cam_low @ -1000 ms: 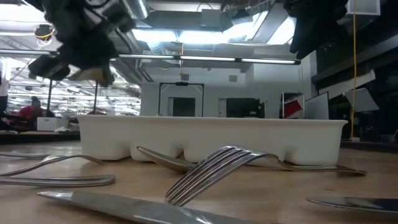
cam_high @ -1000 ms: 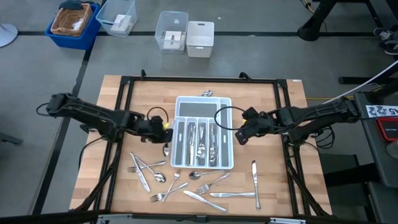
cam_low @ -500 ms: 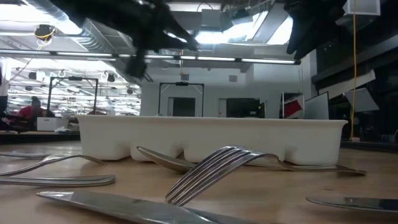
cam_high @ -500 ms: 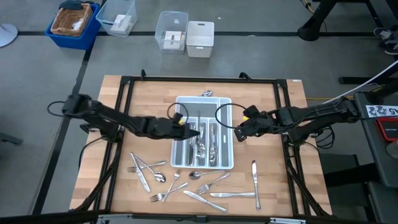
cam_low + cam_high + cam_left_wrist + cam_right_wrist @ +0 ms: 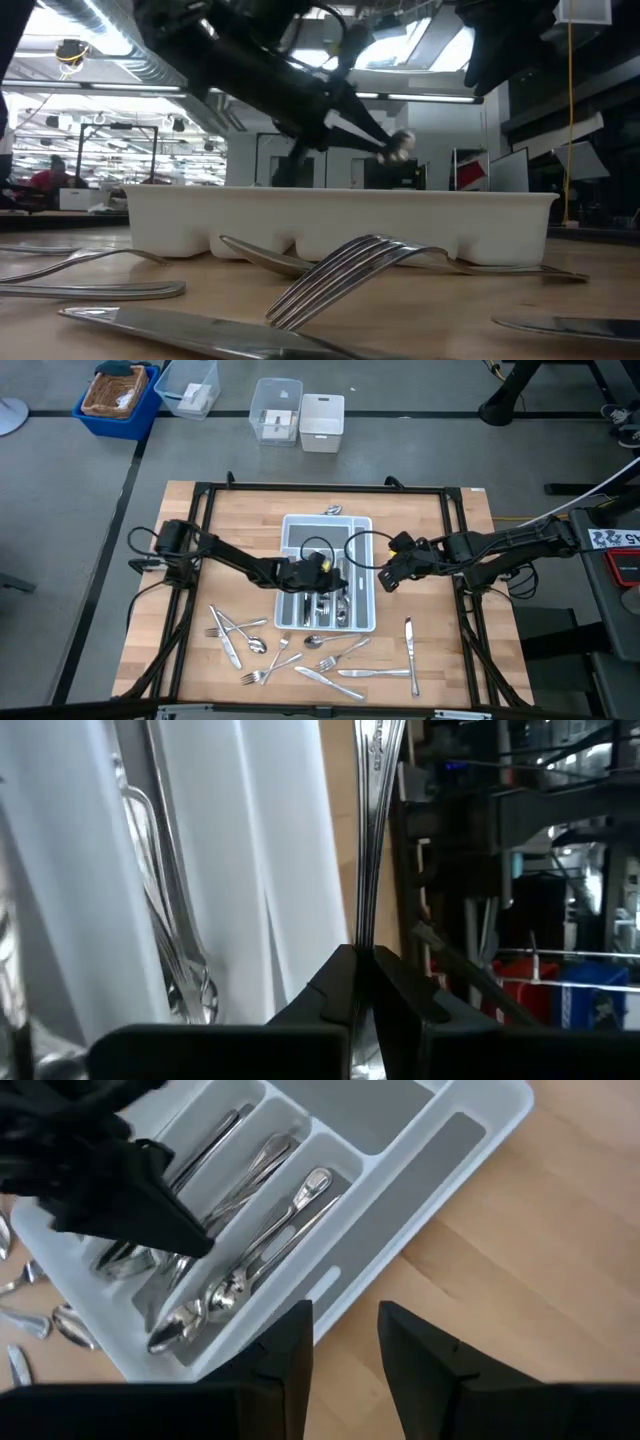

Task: Sort silverware
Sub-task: Put the silver spoon into the white cutlery tray, then put the silver fork into the white cutlery tray

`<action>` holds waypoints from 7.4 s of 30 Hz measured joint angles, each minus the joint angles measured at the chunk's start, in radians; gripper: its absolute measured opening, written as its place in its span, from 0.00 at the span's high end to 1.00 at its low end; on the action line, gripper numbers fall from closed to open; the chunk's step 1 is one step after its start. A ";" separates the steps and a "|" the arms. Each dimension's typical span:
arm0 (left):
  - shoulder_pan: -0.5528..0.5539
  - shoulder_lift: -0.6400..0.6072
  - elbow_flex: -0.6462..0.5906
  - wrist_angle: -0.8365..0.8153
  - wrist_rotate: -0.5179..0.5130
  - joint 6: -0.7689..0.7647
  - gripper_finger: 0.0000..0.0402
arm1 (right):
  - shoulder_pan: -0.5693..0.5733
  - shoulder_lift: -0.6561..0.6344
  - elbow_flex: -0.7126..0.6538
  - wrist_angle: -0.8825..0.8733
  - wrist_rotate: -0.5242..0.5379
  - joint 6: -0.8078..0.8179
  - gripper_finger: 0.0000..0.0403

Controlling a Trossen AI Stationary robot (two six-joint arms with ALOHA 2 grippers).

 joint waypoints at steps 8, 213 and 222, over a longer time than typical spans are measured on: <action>0.000 0.066 0.040 -0.012 0.048 -0.023 0.96 | 0.000 0.000 0.000 -0.002 -0.020 -0.082 0.70; -0.288 -0.561 0.038 -1.177 -0.079 0.525 0.82 | -0.150 0.863 0.448 0.259 -0.277 -2.467 0.76; -0.300 -0.561 0.038 -1.177 -0.022 0.556 0.82 | -0.121 0.863 0.450 0.203 -0.291 -2.287 0.76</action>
